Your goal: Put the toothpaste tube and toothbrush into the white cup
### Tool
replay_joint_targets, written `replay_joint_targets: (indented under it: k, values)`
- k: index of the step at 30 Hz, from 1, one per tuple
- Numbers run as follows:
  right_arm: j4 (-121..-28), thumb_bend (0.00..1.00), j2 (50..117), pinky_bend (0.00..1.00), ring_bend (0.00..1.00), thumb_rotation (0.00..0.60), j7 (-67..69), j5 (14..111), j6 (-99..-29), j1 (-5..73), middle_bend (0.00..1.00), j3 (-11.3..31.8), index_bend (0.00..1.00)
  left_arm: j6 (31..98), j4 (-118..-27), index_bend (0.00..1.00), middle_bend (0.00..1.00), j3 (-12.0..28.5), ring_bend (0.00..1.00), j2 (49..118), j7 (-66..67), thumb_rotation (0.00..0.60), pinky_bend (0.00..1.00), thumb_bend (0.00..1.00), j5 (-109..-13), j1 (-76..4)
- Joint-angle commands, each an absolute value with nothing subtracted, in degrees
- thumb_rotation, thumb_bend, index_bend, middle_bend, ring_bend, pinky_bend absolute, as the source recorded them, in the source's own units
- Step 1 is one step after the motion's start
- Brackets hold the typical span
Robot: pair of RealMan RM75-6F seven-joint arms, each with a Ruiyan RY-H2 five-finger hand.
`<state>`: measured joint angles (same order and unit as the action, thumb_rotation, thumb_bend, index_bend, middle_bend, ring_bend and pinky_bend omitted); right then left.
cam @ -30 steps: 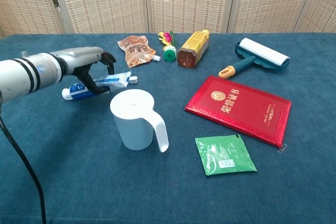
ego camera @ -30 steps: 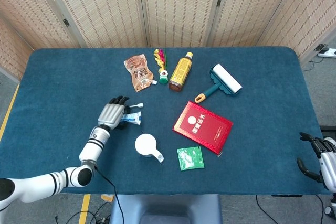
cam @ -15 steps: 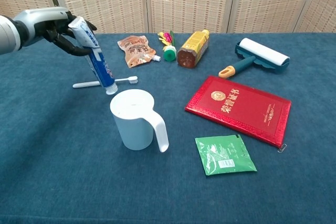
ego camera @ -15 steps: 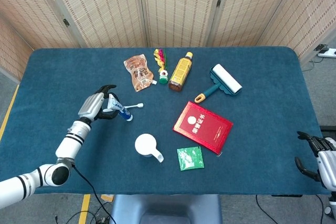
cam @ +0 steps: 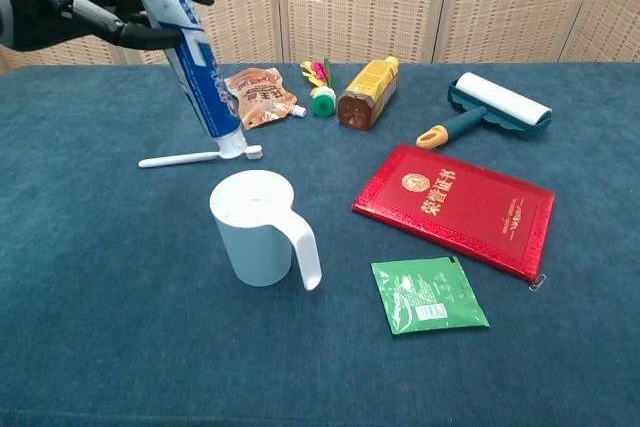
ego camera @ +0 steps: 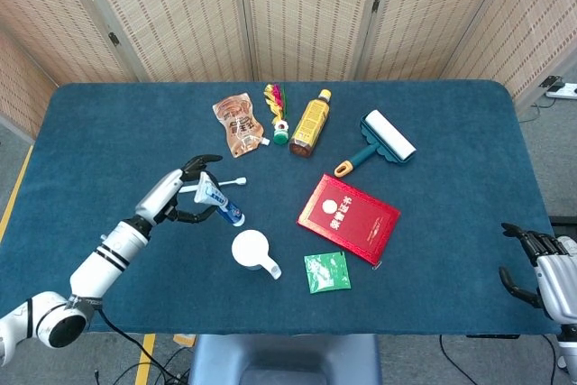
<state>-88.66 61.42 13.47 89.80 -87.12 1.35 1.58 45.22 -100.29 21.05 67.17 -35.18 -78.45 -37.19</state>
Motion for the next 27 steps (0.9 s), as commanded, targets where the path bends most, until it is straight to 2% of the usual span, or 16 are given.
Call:
replay_joint_targets:
  k: [1,14,27]
  values:
    - [-88.7,0.31,61.5,0.24,0.24,0.6,13.4,89.8,-87.1,1.3,0.28,1.6,0.17,46.6,-102.9,0.65,0.15,20.3,0.03,65.3,-37.2,0.6,0.14,0.47,-81.3,-37.0]
    - [-87.8,0.31,61.9,0.24,0.24,0.6,14.1,89.3,-87.9,0.7,0.28,1.5,0.17,47.9,-105.9,0.65,0.15,17.1,0.03,65.7,-36.0,0.6,0.14,0.47,-84.3,-40.0]
    - [-86.4,0.31,62.3,0.24,0.24,0.6,15.6,88.9,-88.4,0.2,0.28,1.6,0.17,47.0,-103.2,0.65,0.14,13.1,0.03,70.4,-28.5,0.6,0.14,0.47,-83.1,-43.1]
